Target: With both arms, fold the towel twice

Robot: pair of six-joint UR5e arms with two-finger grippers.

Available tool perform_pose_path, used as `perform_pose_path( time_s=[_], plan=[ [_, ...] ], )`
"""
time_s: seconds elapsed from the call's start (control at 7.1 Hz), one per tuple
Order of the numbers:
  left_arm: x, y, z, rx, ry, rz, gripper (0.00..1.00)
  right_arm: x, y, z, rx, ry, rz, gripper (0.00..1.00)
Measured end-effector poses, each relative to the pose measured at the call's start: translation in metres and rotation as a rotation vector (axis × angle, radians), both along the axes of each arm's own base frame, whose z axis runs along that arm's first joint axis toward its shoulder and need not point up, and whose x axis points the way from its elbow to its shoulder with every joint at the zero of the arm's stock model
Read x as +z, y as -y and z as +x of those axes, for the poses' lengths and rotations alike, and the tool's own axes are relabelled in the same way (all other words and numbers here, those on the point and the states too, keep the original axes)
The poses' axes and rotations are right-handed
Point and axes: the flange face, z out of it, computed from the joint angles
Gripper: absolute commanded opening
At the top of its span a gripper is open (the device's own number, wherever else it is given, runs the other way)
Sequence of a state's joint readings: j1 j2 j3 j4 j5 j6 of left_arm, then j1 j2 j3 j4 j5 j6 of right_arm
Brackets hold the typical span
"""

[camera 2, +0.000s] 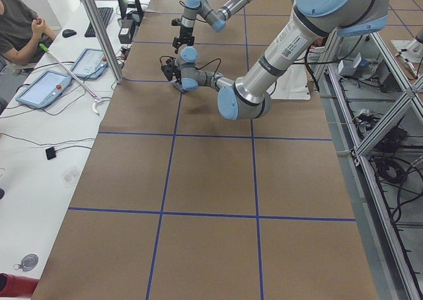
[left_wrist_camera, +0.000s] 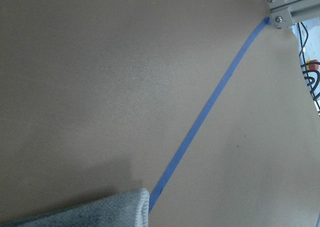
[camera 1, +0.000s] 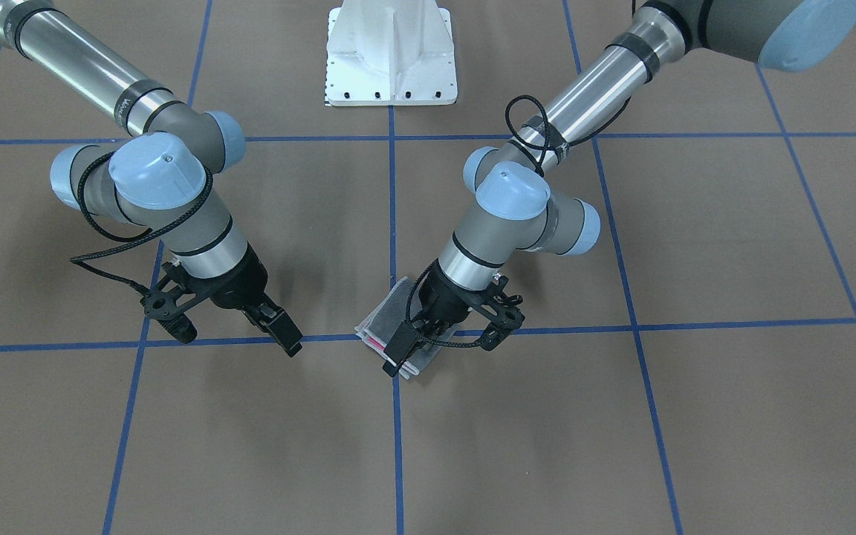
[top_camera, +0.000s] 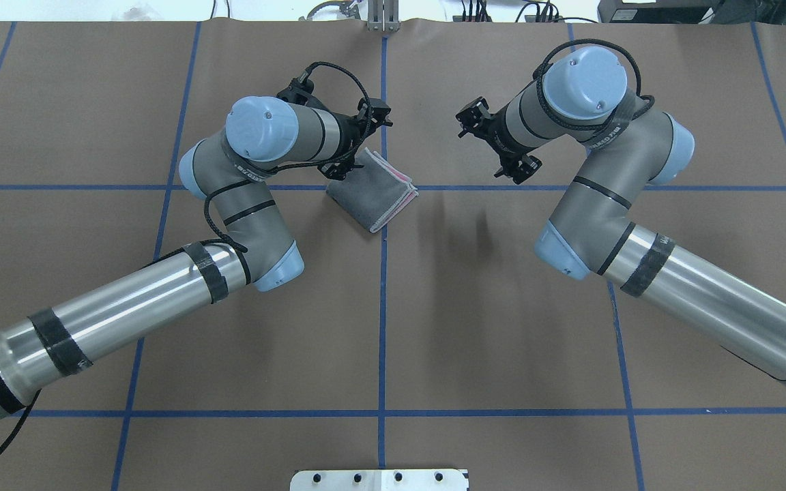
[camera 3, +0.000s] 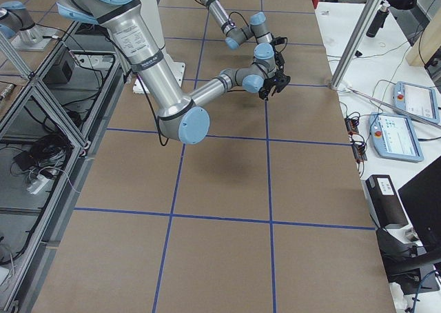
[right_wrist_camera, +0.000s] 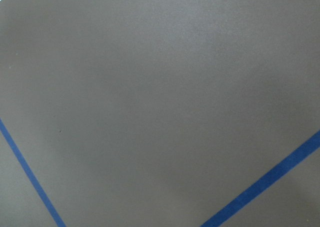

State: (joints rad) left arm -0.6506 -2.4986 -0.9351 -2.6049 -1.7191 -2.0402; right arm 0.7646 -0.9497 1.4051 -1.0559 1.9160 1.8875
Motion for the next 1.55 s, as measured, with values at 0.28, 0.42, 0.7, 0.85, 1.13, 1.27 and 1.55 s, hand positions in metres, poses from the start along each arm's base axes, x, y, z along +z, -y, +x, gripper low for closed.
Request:
perform_pose_path(
  time_s=[0.28, 0.42, 0.7, 0.85, 1.13, 1.27, 1.55],
  plan=[
    [-0.002, 0.008, 0.011, -0.009, 0.014, -0.007, 1.0, 0.003, 0.0, 0.001, 0.001, -0.002, -0.001, 1.0],
    [-0.001, 0.01, 0.014, -0.011, 0.017, -0.009, 1.0, 0.004, 0.0, 0.002, 0.002, -0.003, -0.002, 1.0],
    [-0.004, 0.014, 0.019, -0.019, 0.022, -0.011, 1.0, 0.008, -0.001, 0.006, 0.001, -0.007, 0.001, 1.0],
    [-0.008, 0.016, 0.019, -0.022, 0.02, -0.009, 1.0, 0.009, 0.0, 0.01, 0.001, -0.008, 0.003, 1.0],
    [-0.034, 0.025, -0.002, -0.024, -0.019, 0.018, 1.0, 0.015, 0.01, 0.033, -0.008, -0.006, 0.005, 1.0],
    [-0.049, 0.027, -0.02, 0.005, -0.039, 0.027, 1.0, 0.022, 0.016, 0.053, -0.017, -0.008, 0.016, 1.0],
    [-0.049, 0.036, -0.082, 0.066, -0.022, 0.009, 1.0, 0.045, 0.024, 0.102, -0.045, -0.037, 0.072, 1.0]
  ],
)
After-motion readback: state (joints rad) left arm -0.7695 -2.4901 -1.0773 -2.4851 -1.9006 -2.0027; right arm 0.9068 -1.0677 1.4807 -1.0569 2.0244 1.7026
